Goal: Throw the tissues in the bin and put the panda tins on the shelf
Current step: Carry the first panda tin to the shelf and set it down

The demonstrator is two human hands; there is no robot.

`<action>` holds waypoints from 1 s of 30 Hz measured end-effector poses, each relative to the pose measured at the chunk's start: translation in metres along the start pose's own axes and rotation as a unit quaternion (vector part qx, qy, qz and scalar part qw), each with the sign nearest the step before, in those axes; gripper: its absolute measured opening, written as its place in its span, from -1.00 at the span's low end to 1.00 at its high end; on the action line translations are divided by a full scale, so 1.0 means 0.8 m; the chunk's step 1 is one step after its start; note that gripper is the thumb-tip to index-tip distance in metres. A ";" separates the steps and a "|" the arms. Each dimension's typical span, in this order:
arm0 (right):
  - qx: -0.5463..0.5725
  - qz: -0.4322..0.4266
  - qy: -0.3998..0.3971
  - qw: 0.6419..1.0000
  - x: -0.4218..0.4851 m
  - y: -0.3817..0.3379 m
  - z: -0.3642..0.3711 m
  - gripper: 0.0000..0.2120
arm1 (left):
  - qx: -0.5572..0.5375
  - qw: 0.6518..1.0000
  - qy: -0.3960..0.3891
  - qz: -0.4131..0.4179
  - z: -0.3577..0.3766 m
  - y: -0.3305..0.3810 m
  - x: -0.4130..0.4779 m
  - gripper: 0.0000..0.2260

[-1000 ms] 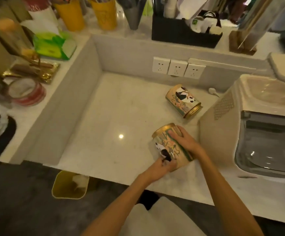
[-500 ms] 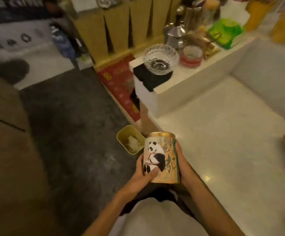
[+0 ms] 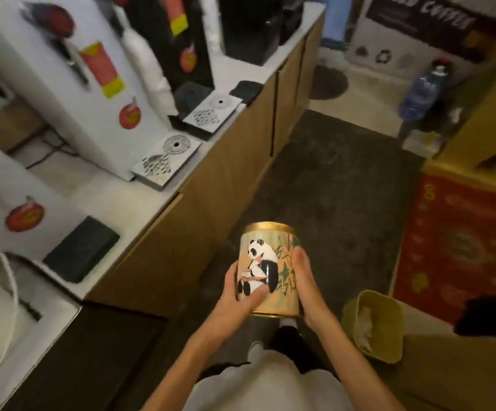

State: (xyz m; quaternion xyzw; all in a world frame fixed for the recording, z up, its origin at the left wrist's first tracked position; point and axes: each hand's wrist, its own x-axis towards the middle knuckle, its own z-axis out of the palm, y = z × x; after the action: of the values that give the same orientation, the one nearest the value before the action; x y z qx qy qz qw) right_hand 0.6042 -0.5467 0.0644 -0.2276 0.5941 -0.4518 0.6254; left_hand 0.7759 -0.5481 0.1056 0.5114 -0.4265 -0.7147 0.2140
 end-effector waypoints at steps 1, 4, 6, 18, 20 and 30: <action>-0.015 -0.009 -0.030 0.999 0.014 -0.014 0.021 -0.32 | -0.021 0.999 0.033 0.015 -0.015 0.008 -0.003 -0.18; -0.047 -0.042 -0.107 0.992 0.055 -0.059 0.085 -0.36 | -0.067 0.988 0.123 0.071 -0.054 0.035 -0.006 -0.23; -0.049 -0.055 -0.160 0.984 0.077 -0.093 0.128 -0.41 | -0.082 0.976 0.173 0.103 -0.079 0.063 -0.006 -0.18; -0.083 -0.199 -0.472 0.855 0.186 -0.365 0.384 -0.25 | -0.039 0.833 0.455 0.313 -0.189 0.301 0.001 -0.15; -0.074 -0.213 -0.520 0.824 0.182 -0.403 0.429 -0.17 | -0.015 0.798 0.493 0.345 -0.209 0.340 -0.017 -0.12; -0.014 -0.374 -0.634 0.677 0.099 -0.588 0.674 -0.03 | 0.162 0.675 0.539 0.477 -0.367 0.539 -0.166 -0.08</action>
State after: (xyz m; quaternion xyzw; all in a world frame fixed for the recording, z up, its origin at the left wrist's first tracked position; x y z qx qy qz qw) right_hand 0.9681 -0.9786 0.5113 -0.6711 -0.0735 -0.3869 0.6281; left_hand 1.0395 -0.7989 0.5026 0.5614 -0.5325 -0.0355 0.6325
